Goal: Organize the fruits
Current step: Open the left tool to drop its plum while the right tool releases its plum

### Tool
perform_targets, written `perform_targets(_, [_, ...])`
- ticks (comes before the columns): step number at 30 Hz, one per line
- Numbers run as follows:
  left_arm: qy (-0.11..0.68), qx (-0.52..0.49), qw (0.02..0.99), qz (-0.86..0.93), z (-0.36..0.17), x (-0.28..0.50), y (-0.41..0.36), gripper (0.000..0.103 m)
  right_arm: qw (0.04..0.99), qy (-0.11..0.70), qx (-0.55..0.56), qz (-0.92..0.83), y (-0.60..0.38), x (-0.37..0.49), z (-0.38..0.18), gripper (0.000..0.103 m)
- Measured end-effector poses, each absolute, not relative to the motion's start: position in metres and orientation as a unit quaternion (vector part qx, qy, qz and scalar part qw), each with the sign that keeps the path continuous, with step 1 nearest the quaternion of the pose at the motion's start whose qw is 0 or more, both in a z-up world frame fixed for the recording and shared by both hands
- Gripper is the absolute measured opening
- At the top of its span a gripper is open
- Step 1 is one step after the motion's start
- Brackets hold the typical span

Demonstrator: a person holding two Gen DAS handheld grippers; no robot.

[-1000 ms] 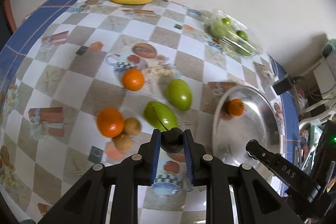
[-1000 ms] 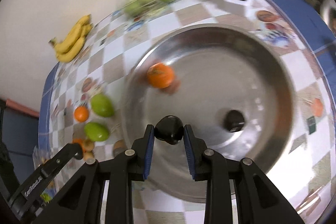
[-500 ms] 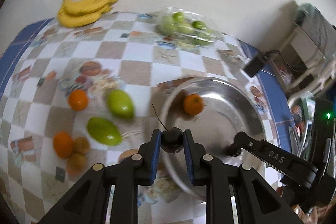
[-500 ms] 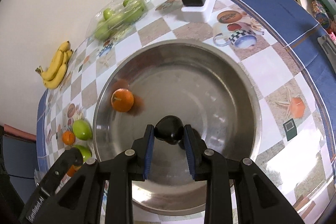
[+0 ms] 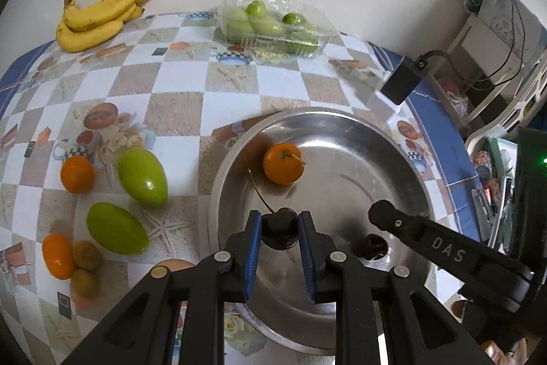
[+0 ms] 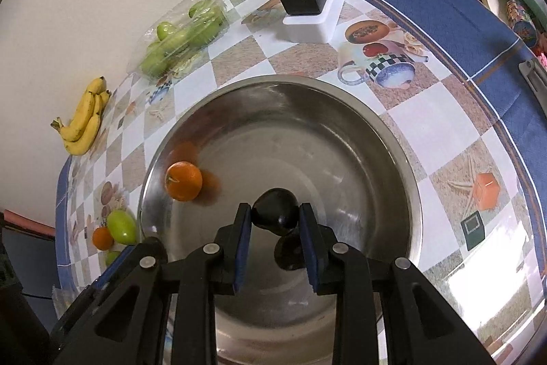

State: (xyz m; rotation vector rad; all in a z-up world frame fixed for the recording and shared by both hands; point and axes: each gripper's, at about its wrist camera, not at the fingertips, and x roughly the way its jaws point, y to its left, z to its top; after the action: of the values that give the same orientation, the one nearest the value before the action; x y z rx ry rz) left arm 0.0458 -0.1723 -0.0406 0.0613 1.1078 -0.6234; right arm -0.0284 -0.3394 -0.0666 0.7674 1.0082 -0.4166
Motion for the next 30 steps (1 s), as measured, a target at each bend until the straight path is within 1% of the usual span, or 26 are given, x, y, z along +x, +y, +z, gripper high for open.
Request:
perform_targets(10, [0.529,0.051,0.797,-0.289,-0.053,0.045,-0.181,0.024,0.786,0.475,0.345,-0.197,-0.339,-0.022,-0.071,0.030])
perform_targets(13, [0.529,0.051,0.796,-0.290,-0.052,0.045,-0.181,0.027,0.786,0.476,0.342,-0.198,-0.338,-0.021,-0.071,0.030])
perform_targets(15, [0.529,0.051,0.796,-0.291,-0.051,0.045,-0.181,0.032,0.786,0.476,0.341,-0.197,-0.338,-0.021,-0.070,0.037])
perform_targets(16, [0.528,0.051,0.797,-0.290,-0.050,0.045,-0.180,0.040,0.787,0.475,0.342,-0.195,-0.338,-0.021,-0.070,0.043])
perform_targets(17, [0.526,0.050,0.798,-0.290,-0.048,0.045,-0.180,0.048,0.787,0.474,0.343,-0.194,-0.337,-0.021,-0.068,0.045])
perform_targets(21, [0.517,0.048,0.803,-0.293,-0.040,0.045,-0.179,0.051,0.796,0.464,0.336,-0.193,-0.336,-0.022,-0.057,0.045])
perform_targets(23, [0.511,0.047,0.806,-0.293,-0.034,0.045,-0.177,0.055,0.801,0.459,0.334,-0.191,-0.336,-0.023,-0.051,0.045])
perform_targets(26, [0.504,0.040,0.814,-0.285,-0.024,0.048,-0.171,0.058,0.808,0.451,0.326,-0.193,-0.335,-0.024,-0.042,0.045])
perform_targets(30, [0.510,0.022,0.819,-0.260,-0.020,0.057,-0.159,0.060,0.813,0.446,0.320,-0.195,-0.334,-0.026,-0.035,0.045])
